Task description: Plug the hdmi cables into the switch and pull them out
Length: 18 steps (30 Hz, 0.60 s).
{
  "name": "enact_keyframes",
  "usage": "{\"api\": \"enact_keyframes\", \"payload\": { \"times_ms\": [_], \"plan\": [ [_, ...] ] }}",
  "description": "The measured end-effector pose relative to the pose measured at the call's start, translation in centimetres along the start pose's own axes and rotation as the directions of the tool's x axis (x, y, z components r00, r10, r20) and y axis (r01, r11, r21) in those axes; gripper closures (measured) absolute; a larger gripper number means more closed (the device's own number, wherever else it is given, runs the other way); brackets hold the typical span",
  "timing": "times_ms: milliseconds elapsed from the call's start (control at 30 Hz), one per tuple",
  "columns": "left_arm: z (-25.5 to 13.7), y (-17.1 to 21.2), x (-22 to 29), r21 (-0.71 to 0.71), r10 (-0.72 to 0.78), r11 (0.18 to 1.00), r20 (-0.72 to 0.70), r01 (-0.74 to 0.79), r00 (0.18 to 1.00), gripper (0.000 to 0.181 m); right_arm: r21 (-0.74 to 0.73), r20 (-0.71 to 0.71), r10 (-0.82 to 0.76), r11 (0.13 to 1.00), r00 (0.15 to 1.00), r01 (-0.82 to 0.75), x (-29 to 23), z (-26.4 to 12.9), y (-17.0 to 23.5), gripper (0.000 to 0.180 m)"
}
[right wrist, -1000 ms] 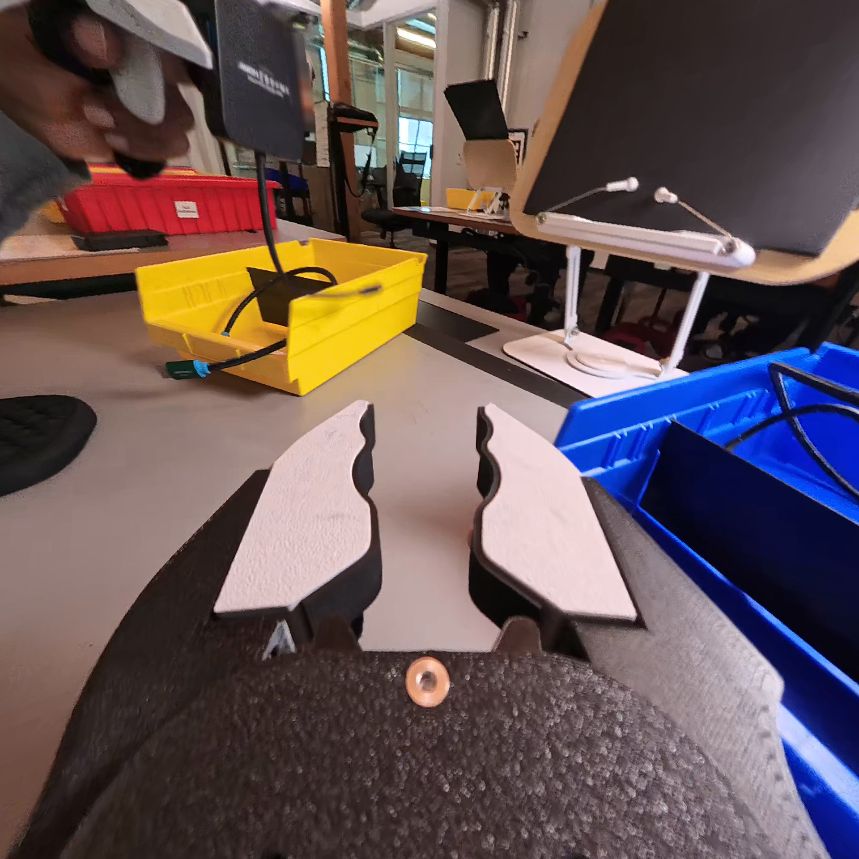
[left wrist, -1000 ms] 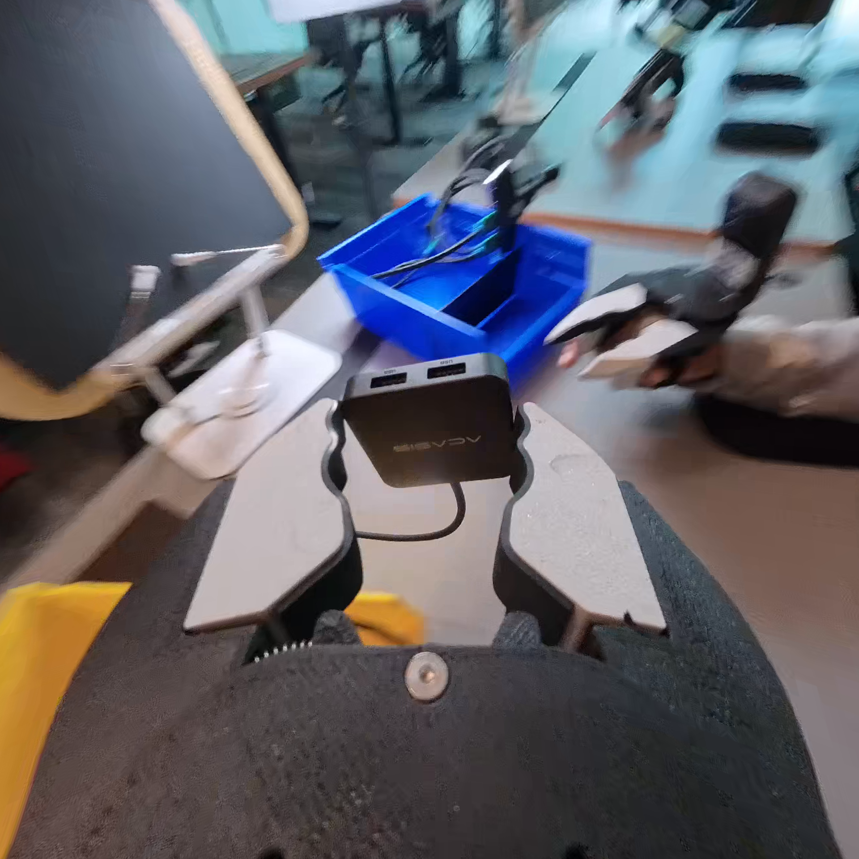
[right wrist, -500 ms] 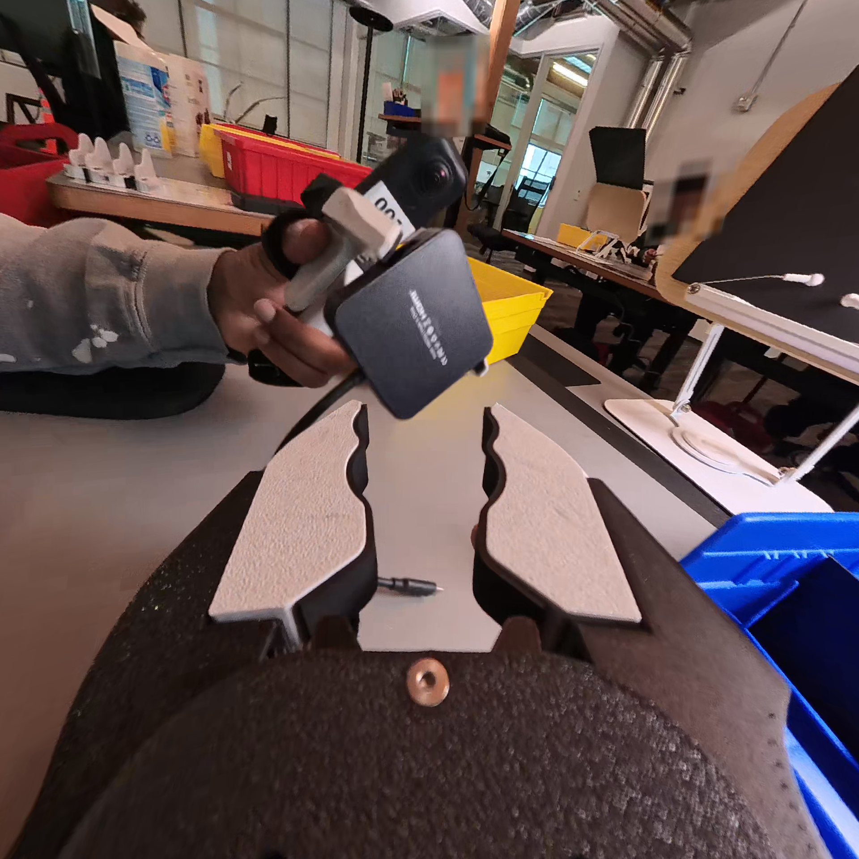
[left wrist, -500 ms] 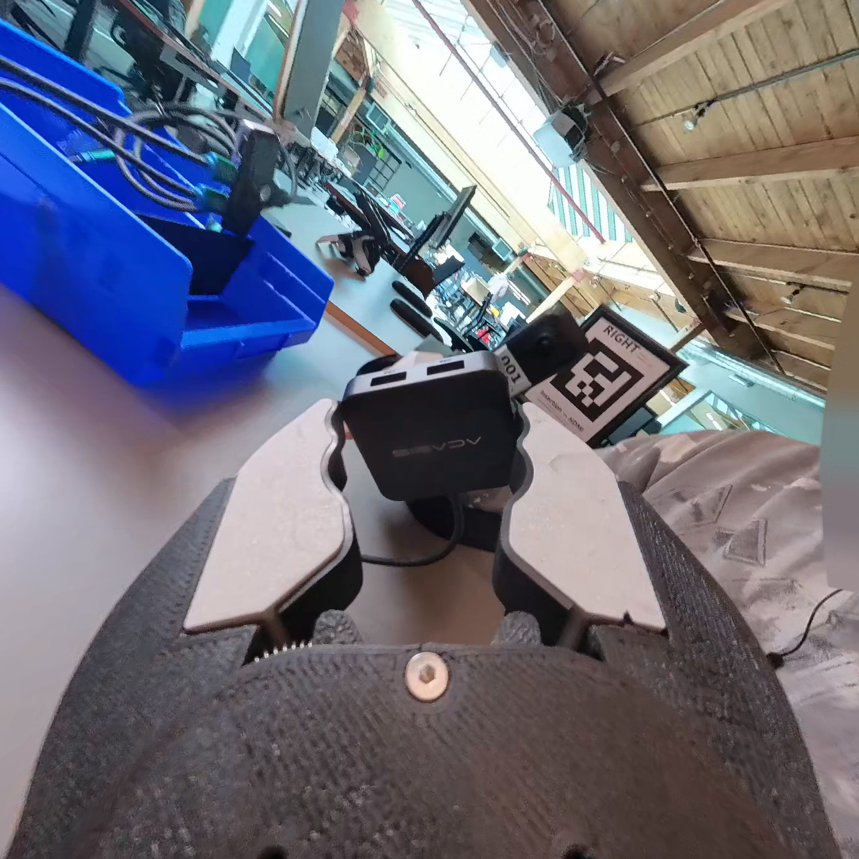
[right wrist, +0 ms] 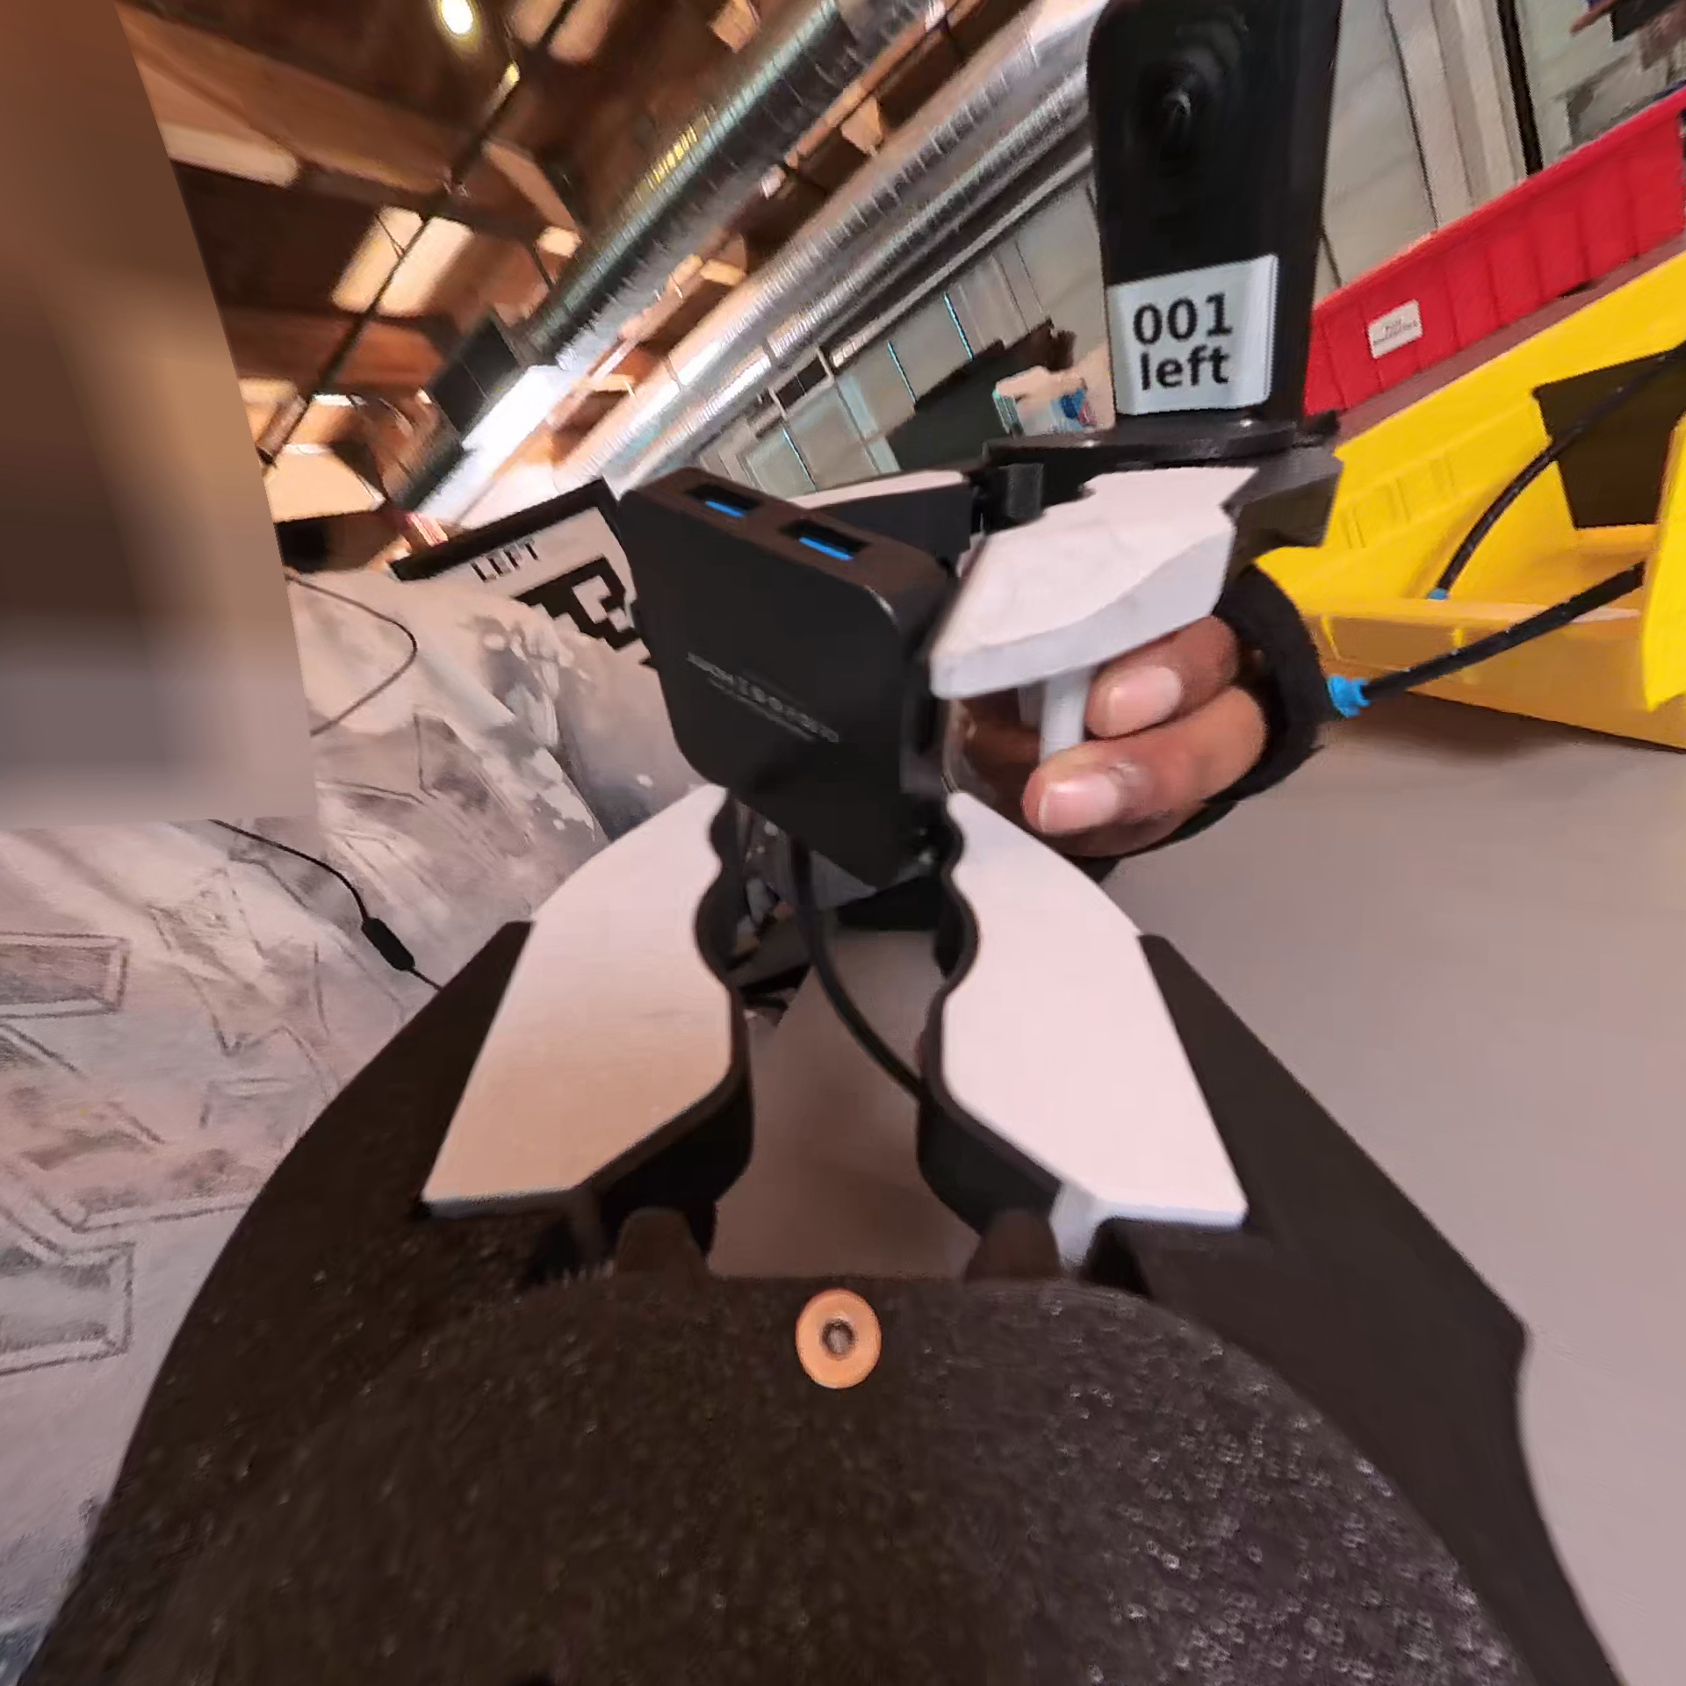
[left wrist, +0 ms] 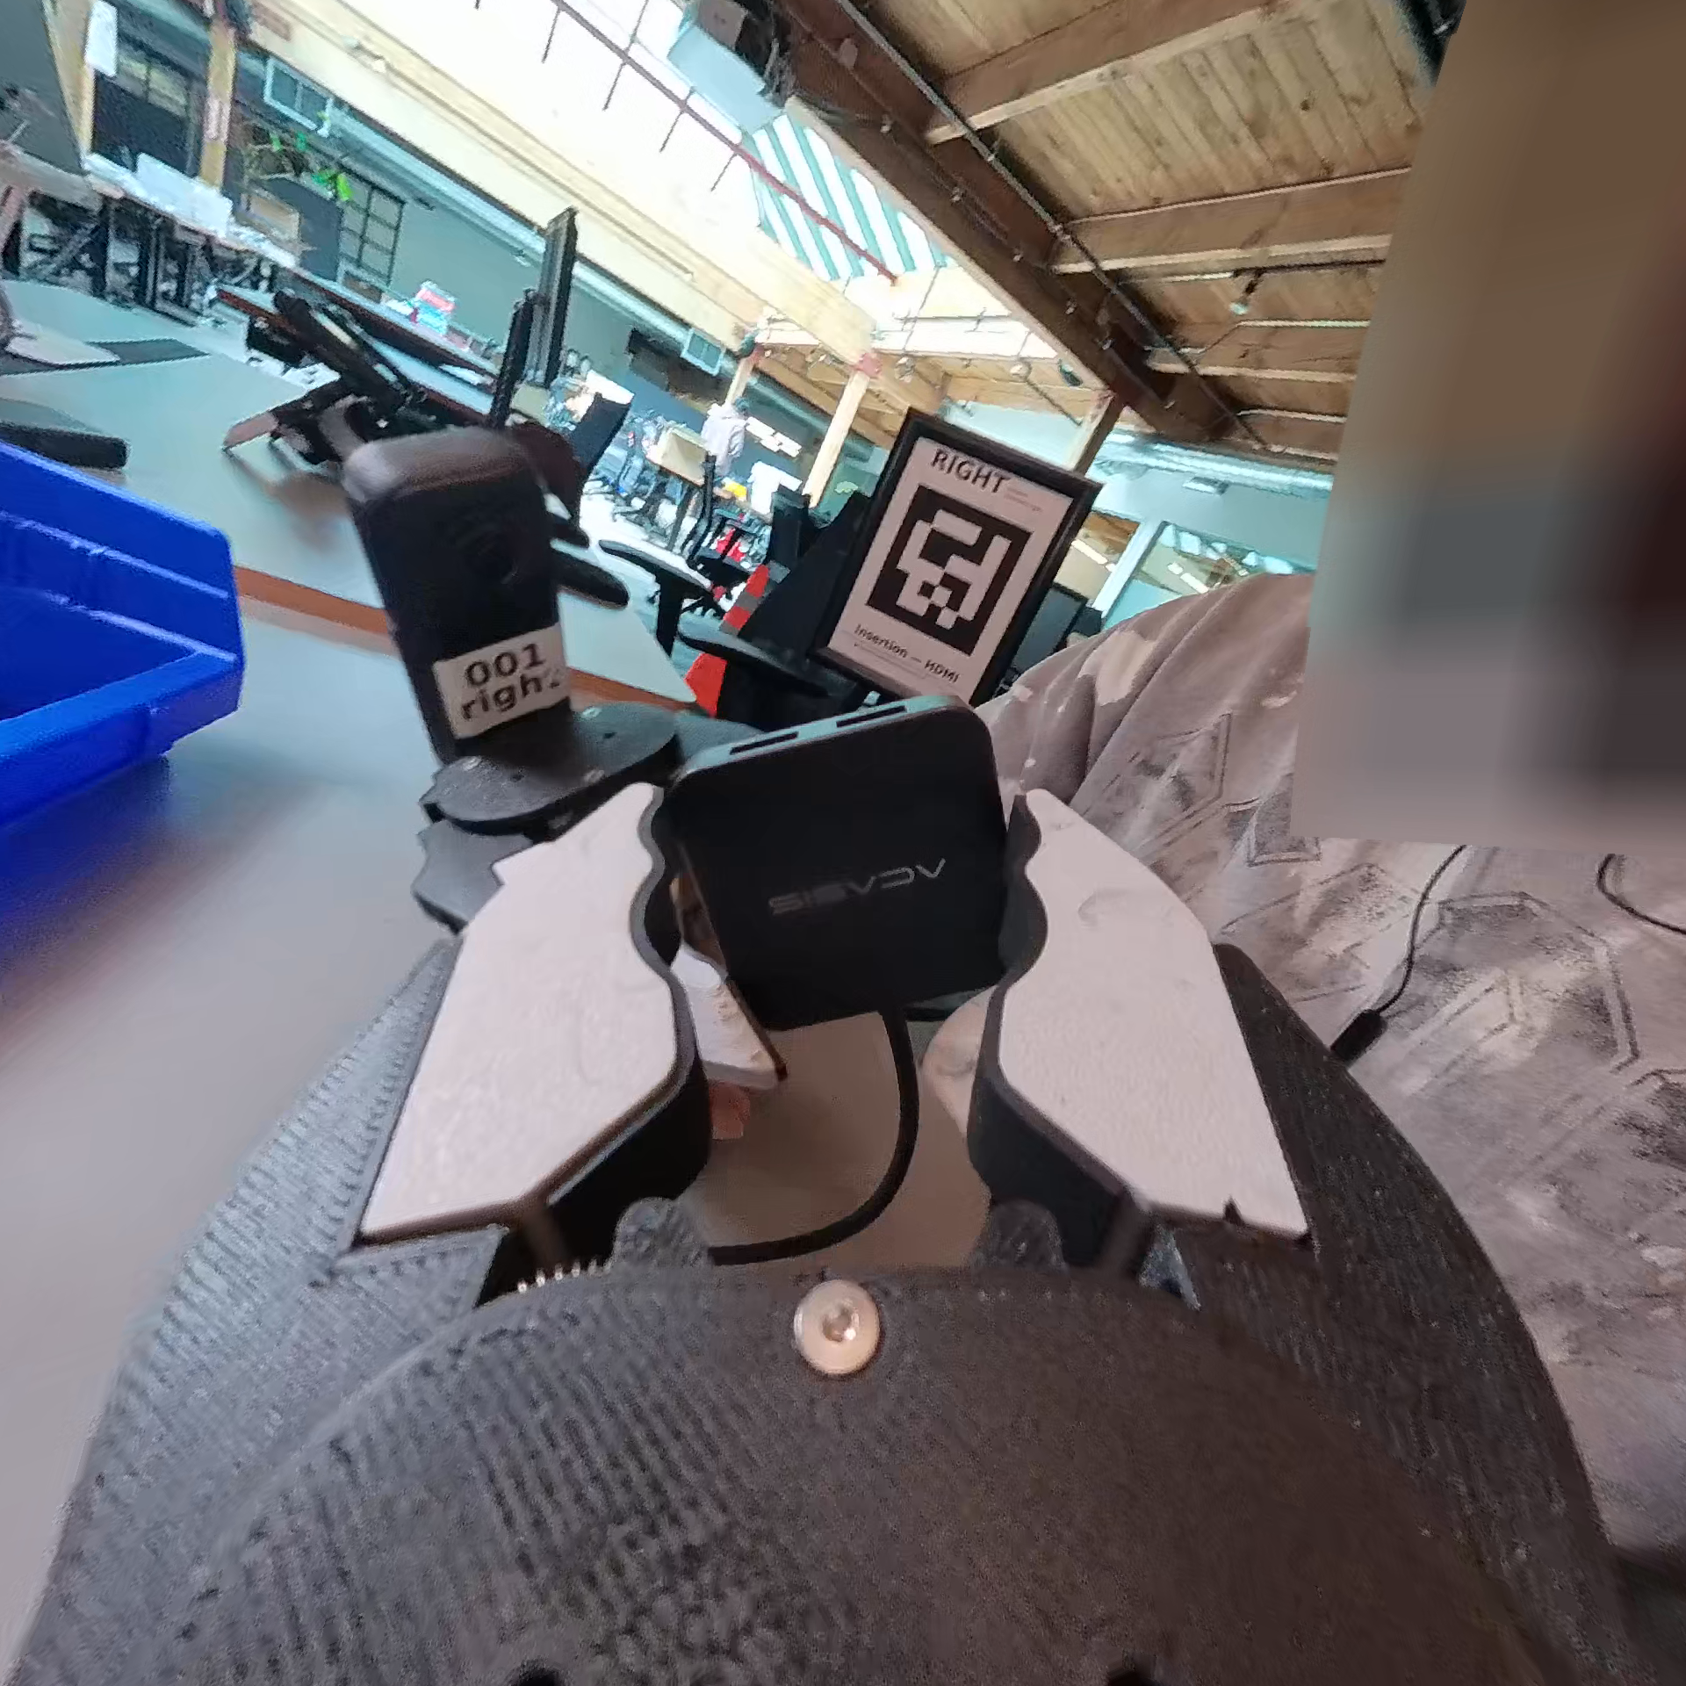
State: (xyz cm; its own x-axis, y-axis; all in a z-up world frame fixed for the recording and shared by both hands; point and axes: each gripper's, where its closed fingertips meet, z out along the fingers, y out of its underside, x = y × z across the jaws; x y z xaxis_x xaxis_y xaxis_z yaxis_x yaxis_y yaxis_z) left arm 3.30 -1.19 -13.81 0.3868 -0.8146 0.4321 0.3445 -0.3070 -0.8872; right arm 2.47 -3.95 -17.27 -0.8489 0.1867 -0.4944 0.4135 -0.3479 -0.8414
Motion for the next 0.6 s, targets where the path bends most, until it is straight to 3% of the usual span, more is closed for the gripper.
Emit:
{"api": "enact_keyframes", "payload": {
  "times_ms": [133, 200, 333, 600],
  "plan": [
    [-0.4, -1.0, 0.4, 0.039, 0.0, 0.999, 0.001, 0.0, 1.0, 0.111, 0.084, 0.078, 0.044, 0.995, 0.996, -0.051, -0.8, -0.8, -1.3, 0.15],
    [-0.9, -1.7, 0.5, 0.069, -0.008, 0.998, 0.009, 0.007, 1.0, 0.12, 0.134, 0.094, 0.038, 0.99, 0.995, -0.05, -1.0, -1.5, -2.2, 0.163],
    [-1.7, -2.1, 0.4, 0.054, 0.037, 0.998, 0.054, -0.04, 0.998, 0.12, 0.184, 0.087, 0.034, 0.982, 0.996, -0.049, -0.9, -2.5, -3.0, 0.167],
    [-2.0, -0.6, -2.8, -0.071, 0.129, 0.991, 0.285, -0.114, 0.95, 0.135, 0.288, -0.202, -0.134, 0.938, 0.97, 0.19, 1.3, -4.0, -5.2, 0.166]
  ]
}}
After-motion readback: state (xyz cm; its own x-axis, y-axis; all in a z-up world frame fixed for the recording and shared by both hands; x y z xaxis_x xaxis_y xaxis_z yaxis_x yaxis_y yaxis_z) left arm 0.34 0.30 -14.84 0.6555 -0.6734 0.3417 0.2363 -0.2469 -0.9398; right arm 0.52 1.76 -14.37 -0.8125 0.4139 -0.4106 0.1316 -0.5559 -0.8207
